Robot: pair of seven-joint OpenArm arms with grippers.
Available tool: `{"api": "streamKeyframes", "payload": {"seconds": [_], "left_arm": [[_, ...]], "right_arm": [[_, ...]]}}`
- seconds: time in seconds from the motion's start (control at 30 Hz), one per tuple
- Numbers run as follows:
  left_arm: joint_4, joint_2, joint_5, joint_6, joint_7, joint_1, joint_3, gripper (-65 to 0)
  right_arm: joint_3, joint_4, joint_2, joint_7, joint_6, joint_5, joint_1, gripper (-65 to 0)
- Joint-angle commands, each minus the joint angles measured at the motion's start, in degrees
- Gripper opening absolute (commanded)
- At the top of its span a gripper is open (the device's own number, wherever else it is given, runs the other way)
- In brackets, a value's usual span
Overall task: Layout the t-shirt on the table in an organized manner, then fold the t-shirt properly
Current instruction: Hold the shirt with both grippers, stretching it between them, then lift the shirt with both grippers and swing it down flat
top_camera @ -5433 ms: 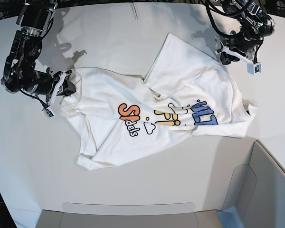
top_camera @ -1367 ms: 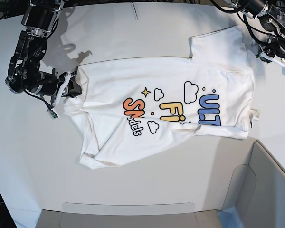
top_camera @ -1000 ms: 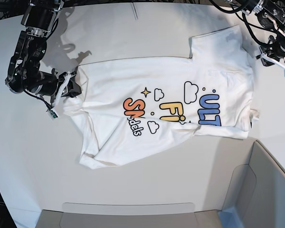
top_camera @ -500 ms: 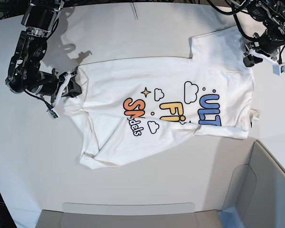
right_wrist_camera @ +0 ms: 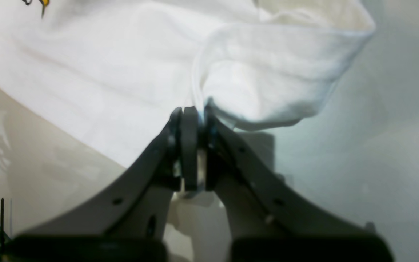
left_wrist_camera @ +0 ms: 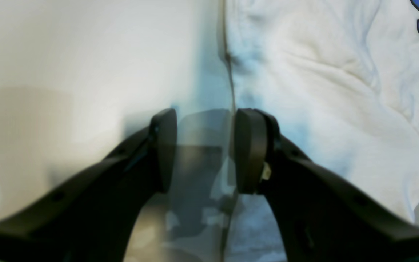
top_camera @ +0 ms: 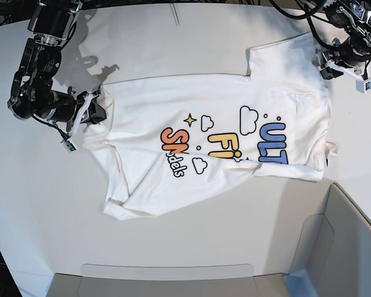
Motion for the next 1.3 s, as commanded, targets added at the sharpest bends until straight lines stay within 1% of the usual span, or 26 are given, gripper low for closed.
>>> {"api": "streamKeyframes", "payload": {"seconds": [0.0, 0.07, 0.17, 0.27, 0.33, 0.5, 0.6, 0.7, 0.77, 0.93, 1.03, 1.13, 1.2, 1.27], "left_arm": [[0.52, -0.30, 0.17, -0.08, 0.38, 0.91, 0.12, -38.0], [0.52, 0.66, -0.09, -0.08, 0.78, 1.17, 0.12, -38.0], [0.61, 1.10, -3.52, -0.08, 0.78, 1.26, 0.29, -38.0], [0.61, 1.19, -8.18, -0.08, 0.78, 2.58, 3.81, -38.0], [0.61, 1.19, -9.50, -0.08, 0.78, 3.19, 6.36, -38.0], [0.61, 1.19, -9.15, -0.08, 0.78, 3.54, 10.05, -38.7], [0.52, 1.19, -9.15, -0.08, 0.78, 3.54, 10.32, -41.6], [0.52, 1.10, -9.06, -0.08, 0.78, 3.54, 10.23, -45.9], [0.52, 1.02, -7.39, -0.08, 0.78, 3.63, 9.96, -50.2], [0.52, 0.93, 1.58, -0.08, 0.78, 3.54, 9.96, -64.6], [0.96, 1.02, 4.92, -0.08, 0.78, 3.54, 9.88, -65.0], [4.22, 1.02, 7.21, -0.08, 0.78, 5.30, 9.70, -65.0], [7.64, 1.19, 9.05, -0.08, -1.29, 6.97, 8.03, -65.0], [9.58, 1.72, 10.99, -0.08, -3.13, 7.50, 5.39, -65.0]], "right_arm": [[0.16, 0.78, 0.48, 0.71, 0.30, 1.11, 0.88, -65.0], [0.16, 0.78, 0.48, 0.71, 0.30, 1.11, 0.88, -65.0], [0.16, 0.78, 0.48, 0.71, 0.30, 1.11, 0.88, -65.0], [0.16, 0.78, 0.40, 0.71, 0.30, 1.11, 0.88, -65.0], [0.16, 0.78, -0.31, 0.71, 0.30, 1.11, 0.88, -65.0], [0.16, 0.78, -0.66, 0.71, 0.30, 1.11, 0.88, -65.0], [0.16, 0.78, -0.66, 0.71, 0.30, 1.11, 0.88, -65.0], [0.16, 0.78, -0.66, 0.71, 0.30, 1.11, 0.88, -65.0], [0.16, 0.78, -0.57, 0.71, 0.30, 1.11, 0.88, -65.0], [0.16, 1.04, -0.66, 0.71, 0.22, 1.11, 0.88, -65.0], [0.77, 2.62, -0.66, 0.71, 0.13, 1.29, -0.09, -65.0], [0.77, 11.06, -0.66, 1.06, 0.04, 1.11, -2.99, -65.0], [0.77, 16.87, -1.01, 1.06, 0.04, 1.11, -4.66, -65.0], [0.77, 20.03, -2.51, 1.06, 0.04, 1.03, -5.45, -65.0]]}}
